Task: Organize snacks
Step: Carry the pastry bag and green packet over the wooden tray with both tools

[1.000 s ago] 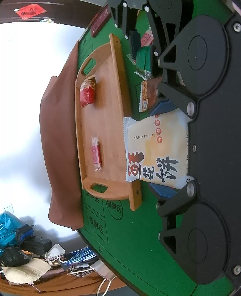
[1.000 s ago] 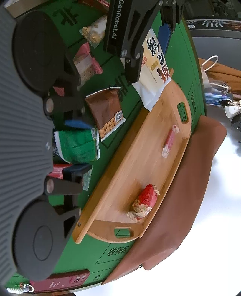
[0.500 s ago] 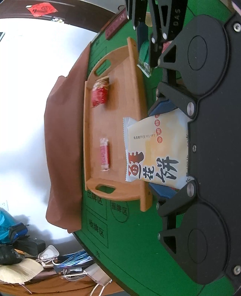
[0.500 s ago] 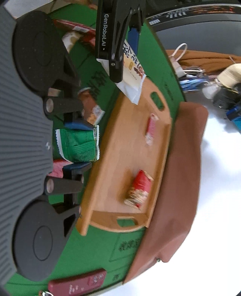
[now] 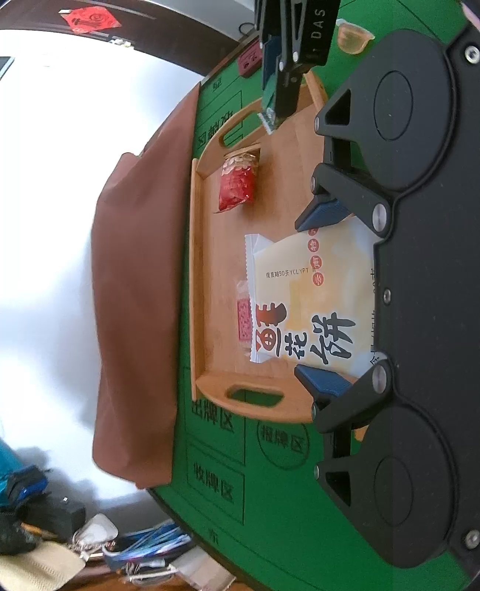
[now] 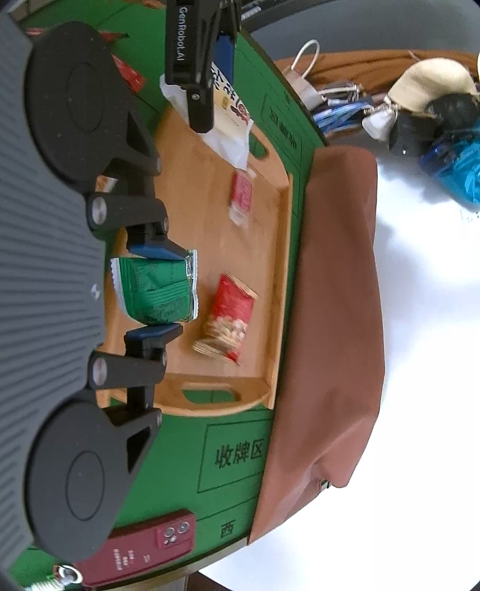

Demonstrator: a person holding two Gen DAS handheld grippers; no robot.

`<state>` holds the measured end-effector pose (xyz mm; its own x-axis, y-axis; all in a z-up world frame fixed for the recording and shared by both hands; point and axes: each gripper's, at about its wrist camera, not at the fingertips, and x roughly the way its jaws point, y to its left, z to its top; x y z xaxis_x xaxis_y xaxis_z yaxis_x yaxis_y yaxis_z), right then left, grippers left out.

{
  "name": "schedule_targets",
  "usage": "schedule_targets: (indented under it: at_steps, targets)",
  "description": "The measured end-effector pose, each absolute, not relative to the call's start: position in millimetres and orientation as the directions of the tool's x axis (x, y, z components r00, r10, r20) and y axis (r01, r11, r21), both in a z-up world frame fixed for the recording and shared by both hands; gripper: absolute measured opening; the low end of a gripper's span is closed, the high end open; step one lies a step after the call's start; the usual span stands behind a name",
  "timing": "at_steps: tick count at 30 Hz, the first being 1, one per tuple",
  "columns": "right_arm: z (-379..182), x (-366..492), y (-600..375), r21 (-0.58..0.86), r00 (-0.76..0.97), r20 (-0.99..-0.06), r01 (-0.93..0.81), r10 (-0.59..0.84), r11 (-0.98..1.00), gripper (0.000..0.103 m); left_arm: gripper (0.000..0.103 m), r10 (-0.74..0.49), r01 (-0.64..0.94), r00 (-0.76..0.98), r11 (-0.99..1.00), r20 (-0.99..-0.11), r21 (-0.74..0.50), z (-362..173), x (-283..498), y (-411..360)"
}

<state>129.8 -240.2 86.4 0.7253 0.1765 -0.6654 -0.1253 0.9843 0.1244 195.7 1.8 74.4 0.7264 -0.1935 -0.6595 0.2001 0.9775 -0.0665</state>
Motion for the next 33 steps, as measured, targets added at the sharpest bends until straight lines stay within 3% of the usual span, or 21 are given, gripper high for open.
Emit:
schedule_targets:
  at_steps: [17,33]
  targets:
    - [49.2,206.9,-241.4,0.139,0.628,-0.765,-0.058,0.144,0.989,0.041,0.075,-0.122,0.160,0.660,0.987,-0.741,-0.020,28.8,269.0,-9.4]
    - [37.2,235.0,-246.2,0.125,0.614,-0.783,0.007,0.095,0.992,0.041,0.076,-0.109,0.150,0.664,0.989,-0.740,-0.011,20.5,302.3,-12.4]
